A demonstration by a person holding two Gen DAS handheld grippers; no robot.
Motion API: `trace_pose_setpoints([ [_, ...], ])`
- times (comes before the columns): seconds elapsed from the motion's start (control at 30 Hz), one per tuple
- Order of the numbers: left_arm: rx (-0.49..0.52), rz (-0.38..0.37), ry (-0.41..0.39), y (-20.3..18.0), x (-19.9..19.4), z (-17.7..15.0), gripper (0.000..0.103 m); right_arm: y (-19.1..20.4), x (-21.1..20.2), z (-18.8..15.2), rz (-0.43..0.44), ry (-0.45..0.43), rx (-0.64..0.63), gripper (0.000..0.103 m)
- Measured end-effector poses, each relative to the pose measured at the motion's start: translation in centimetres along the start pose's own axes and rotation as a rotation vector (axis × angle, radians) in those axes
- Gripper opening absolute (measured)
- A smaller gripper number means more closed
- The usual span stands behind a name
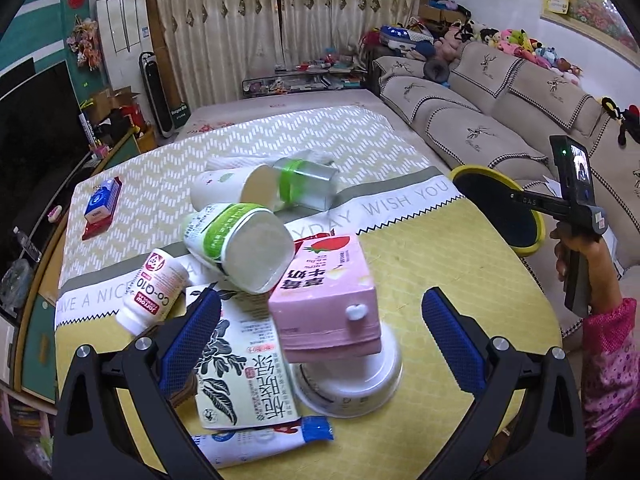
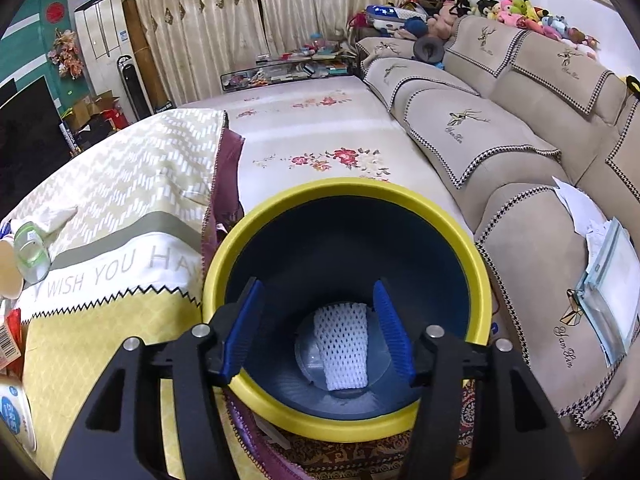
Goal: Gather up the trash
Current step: 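Grasp the pink milk carton with the left gripper, then carry the pink carton over the yellow bin and release it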
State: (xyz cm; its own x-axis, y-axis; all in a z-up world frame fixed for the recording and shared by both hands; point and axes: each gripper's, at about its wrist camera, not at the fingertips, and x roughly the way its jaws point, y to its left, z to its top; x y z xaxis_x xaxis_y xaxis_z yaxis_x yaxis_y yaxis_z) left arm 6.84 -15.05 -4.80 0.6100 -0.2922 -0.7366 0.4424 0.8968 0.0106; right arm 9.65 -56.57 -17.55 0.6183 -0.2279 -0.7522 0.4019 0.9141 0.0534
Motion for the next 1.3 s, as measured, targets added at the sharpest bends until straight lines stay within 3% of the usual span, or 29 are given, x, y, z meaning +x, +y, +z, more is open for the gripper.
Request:
trace_pose_setpoints([
  [0.2, -0.022, -0.016, 0.054, -0.1, 1.8, 0.4, 0.079, -0.2, 0.0, -0.3, 0.018, 0.004, 0.006, 0.058],
  [0.4, -0.024, -0.025, 0.071, -0.2, 2.5, 0.6, 0.068, -0.5, -0.2, -0.5, 0.019, -0.001, 0.006, 0.059],
  [0.5, -0.028, -0.025, 0.075, -0.2, 2.9, 0.7, 0.052, -0.6, -0.3, -0.6, 0.021, 0.000, 0.007, 0.059],
  [0.7, -0.013, -0.024, 0.066, -0.4, 2.7, 0.9, 0.051, -0.3, -0.7, -1.0, 0.034, -0.002, -0.003, 0.059],
  [1.03, 0.034, -0.068, -0.015, -2.3, 0.0, 2.5, 0.051, -0.2, -3.8, -0.9, 0.037, -0.070, -0.018, 0.059],
  [1.3, 0.097, -0.138, -0.031, -6.9, 1.1, 5.2, 0.051, -2.4, -6.6, -1.1, 0.001, -0.121, -0.011, 0.059],
])
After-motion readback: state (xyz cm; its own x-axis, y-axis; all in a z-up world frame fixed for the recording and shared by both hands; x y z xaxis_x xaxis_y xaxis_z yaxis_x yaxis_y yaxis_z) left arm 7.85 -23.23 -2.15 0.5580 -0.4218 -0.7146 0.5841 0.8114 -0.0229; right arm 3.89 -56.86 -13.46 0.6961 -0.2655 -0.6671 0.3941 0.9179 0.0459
